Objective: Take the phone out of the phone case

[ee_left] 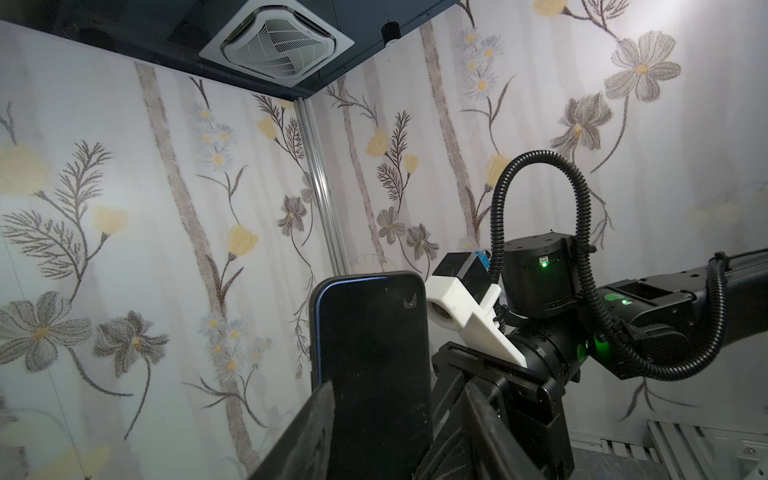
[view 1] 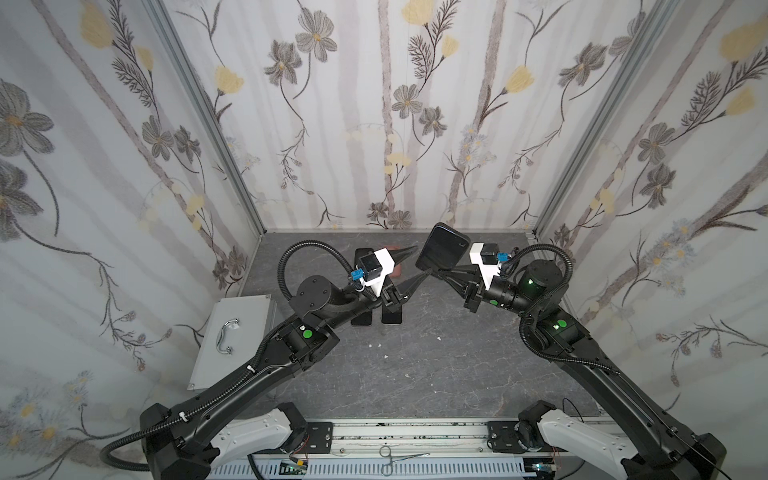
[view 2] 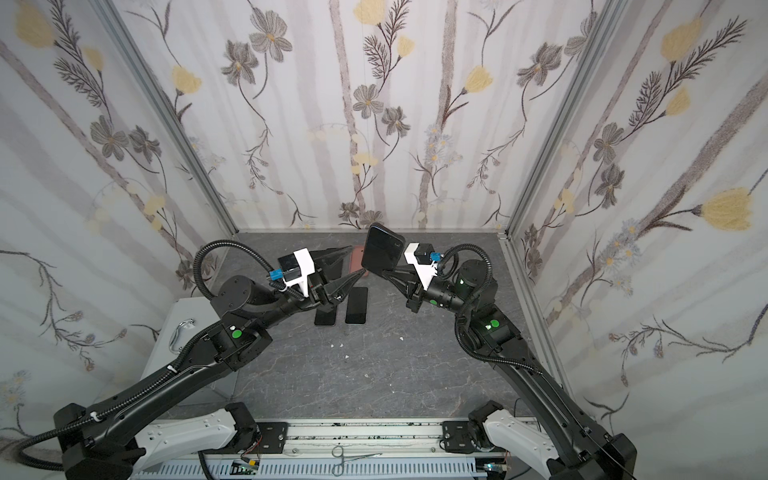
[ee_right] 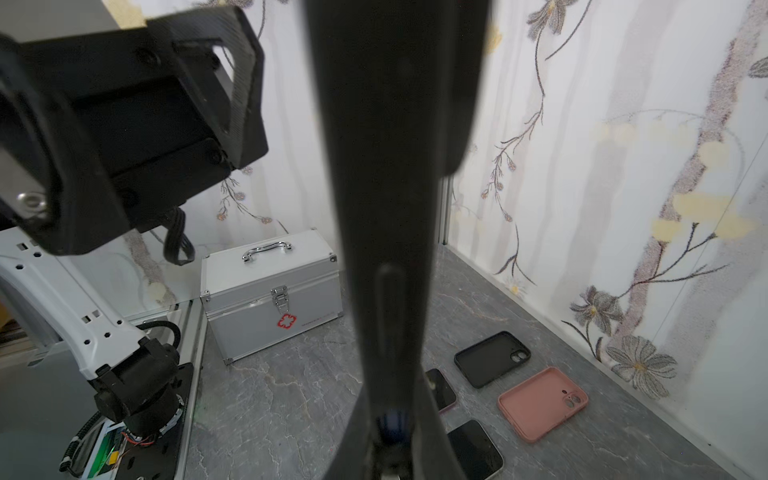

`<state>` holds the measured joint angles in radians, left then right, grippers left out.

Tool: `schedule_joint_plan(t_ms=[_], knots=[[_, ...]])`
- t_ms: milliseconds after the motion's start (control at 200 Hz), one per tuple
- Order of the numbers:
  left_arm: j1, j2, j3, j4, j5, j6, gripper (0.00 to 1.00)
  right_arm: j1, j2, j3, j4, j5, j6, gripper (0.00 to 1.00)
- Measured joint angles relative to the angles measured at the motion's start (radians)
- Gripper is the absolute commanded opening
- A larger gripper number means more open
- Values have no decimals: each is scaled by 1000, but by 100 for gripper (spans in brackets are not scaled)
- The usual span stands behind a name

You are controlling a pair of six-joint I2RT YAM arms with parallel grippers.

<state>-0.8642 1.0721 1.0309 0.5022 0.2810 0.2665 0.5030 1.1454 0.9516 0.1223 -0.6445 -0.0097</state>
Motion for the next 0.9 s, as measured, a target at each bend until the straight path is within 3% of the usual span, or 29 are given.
schedule_joint_plan(t_ms=[245,899], knots=[[-14,44,33,-35,-77,100,45,8,-22,0,-90,24,-70,0],[-18,67,45,-42,-97,114,32,42,-36,-1,-126,27,-131,0]])
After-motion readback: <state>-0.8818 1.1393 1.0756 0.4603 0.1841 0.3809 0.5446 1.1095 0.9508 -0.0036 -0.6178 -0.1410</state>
